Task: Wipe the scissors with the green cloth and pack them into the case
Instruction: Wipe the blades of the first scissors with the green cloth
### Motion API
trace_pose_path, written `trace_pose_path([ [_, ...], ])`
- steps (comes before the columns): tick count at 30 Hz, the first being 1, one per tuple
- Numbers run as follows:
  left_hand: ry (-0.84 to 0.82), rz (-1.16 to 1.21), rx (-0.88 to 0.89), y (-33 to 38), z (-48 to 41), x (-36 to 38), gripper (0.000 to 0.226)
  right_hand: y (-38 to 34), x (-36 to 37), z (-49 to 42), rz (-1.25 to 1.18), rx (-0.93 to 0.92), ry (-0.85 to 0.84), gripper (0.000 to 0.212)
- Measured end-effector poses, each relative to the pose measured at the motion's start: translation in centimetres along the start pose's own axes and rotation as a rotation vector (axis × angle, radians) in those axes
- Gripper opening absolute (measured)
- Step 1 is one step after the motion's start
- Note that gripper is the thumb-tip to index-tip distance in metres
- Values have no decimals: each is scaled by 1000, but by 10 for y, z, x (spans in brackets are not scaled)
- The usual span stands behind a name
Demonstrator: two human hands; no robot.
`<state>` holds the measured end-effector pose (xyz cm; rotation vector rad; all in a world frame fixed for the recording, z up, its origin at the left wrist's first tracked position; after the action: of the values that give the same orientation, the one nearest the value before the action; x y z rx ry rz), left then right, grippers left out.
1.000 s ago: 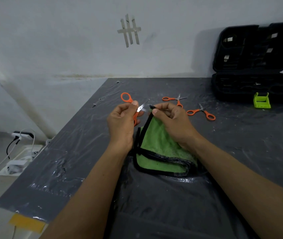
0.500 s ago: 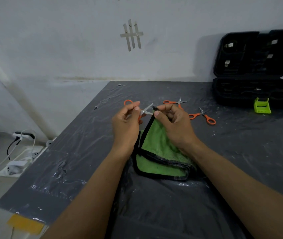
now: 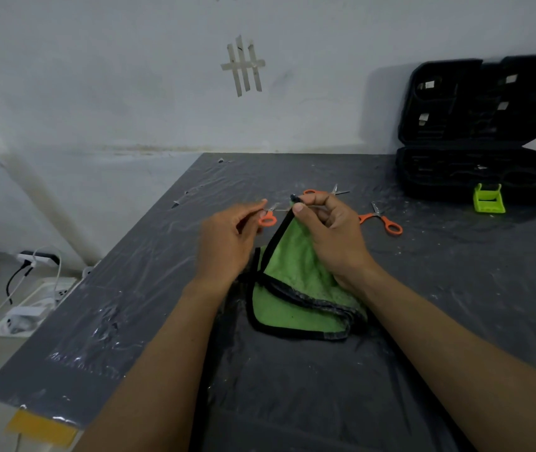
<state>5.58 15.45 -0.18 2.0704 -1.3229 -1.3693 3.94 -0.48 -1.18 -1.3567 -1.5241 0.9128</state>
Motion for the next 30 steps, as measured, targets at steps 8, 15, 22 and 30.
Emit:
trace_pose_path([
  [8,52,-260,150,-1,-2,-1,12,-4,0,2,-53,11,24,6],
  [15,-51,78,-5,7,1,1,14,-4,1,2,-61,4,15,8],
  [22,-26,460,-297,9,1,7,13,2,-3,1,10,3,136,11],
  [30,-26,721,-417,17,2,13,18,3,1,5,345,-64,69,8],
])
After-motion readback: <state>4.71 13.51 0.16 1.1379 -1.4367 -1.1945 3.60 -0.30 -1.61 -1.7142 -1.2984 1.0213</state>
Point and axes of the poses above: each hand's wrist, its own z-axis away from the middle knuckle, its own x-axis out of the palm, y = z × x, the point moved 1 cm from there along -z, towards the middle knuckle, and after that the axes turned 9 degrees about -y, right-handed, at the moved point
